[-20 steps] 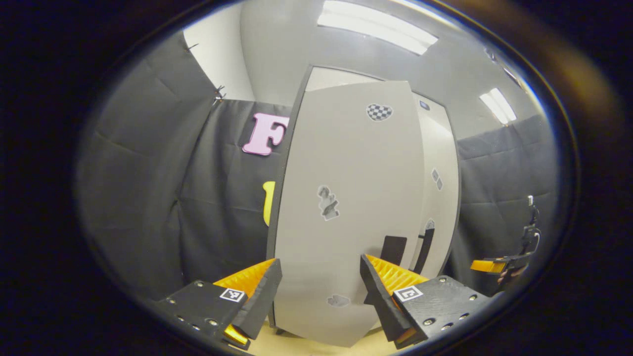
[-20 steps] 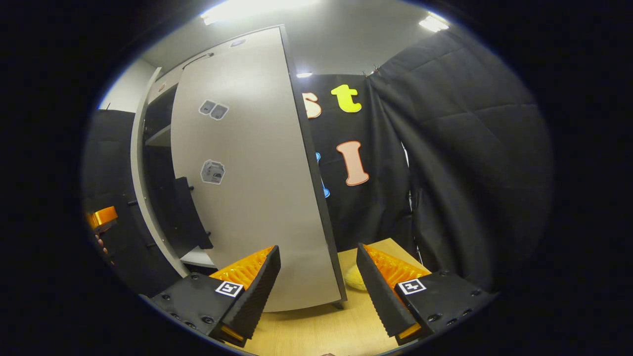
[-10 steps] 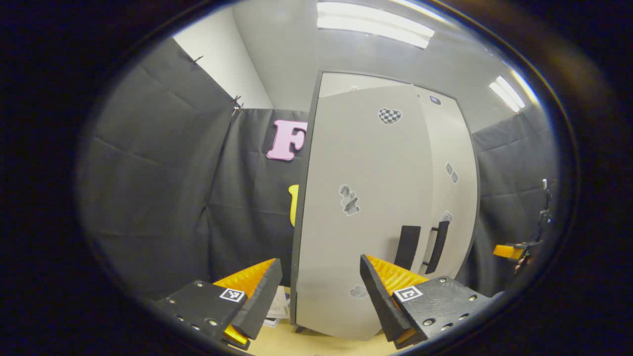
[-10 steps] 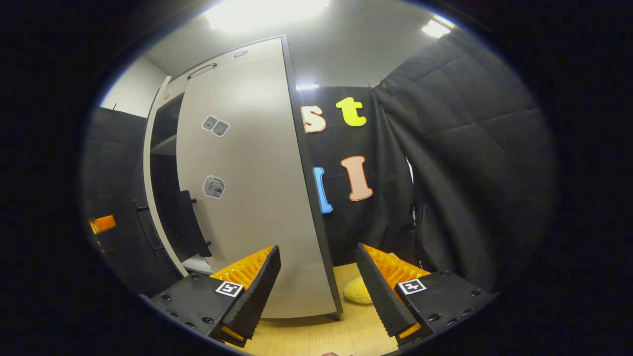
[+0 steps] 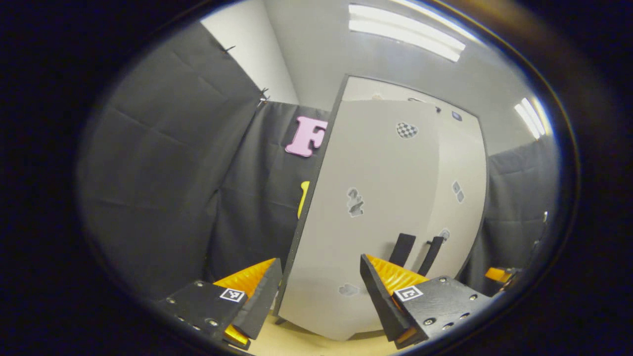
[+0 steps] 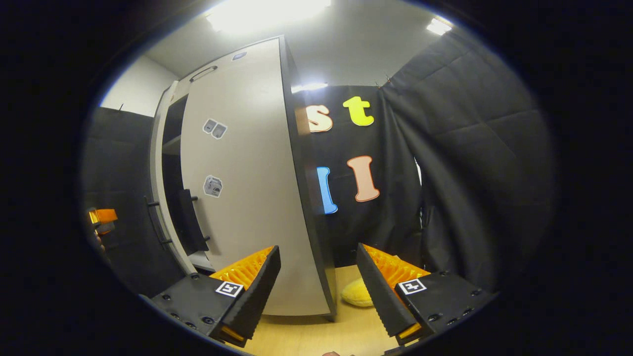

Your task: Grab one shoe with the right hand and put it into the shoe cabinet, grab the other shoe with the left hand and put it into the shoe cabinet; then close the right door with the right hand and the left door with the left hand.

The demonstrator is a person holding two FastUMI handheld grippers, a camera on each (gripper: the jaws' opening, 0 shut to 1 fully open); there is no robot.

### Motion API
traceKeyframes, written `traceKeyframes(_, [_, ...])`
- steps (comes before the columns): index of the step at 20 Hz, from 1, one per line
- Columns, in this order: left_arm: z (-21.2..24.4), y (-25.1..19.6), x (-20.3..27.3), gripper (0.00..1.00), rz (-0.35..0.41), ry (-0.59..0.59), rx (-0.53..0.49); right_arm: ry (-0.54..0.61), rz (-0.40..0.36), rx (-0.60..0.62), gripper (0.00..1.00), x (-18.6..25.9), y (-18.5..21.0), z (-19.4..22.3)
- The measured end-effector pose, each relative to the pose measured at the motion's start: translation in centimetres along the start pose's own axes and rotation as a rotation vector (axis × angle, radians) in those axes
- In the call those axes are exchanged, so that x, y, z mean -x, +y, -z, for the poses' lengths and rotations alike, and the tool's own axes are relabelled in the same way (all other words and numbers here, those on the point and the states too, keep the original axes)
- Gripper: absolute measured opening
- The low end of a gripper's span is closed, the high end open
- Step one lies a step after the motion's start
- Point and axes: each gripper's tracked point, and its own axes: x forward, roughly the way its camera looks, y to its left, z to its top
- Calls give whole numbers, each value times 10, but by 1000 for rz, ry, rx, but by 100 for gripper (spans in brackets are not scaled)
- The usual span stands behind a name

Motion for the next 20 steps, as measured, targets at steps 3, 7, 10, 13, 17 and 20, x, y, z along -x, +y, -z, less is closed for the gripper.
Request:
traceKeyframes(3, [3,-11,2,93,-15,13,16,3,23,53,98,19,-34,14])
traceKeyframes(7, [12,-28,0,93,-45,13,-35,37,110,97,98,28,-76,29])
traceKeyframes(10, [24,-33,-1,97,-70,28,-69,36,132,70,98,24,-77,30])
traceKeyframes(13, [40,-42,-8,93,-86,77,-83,23,81,34,98,15,-53,28])
traceKeyframes(17, [40,-45,-14,98,-51,58,-140,19,3,55,98,10,-14,22])
traceKeyframes(20, [47,-44,-19,94,-34,65,-195,9,-11,83,98,14,5,13])
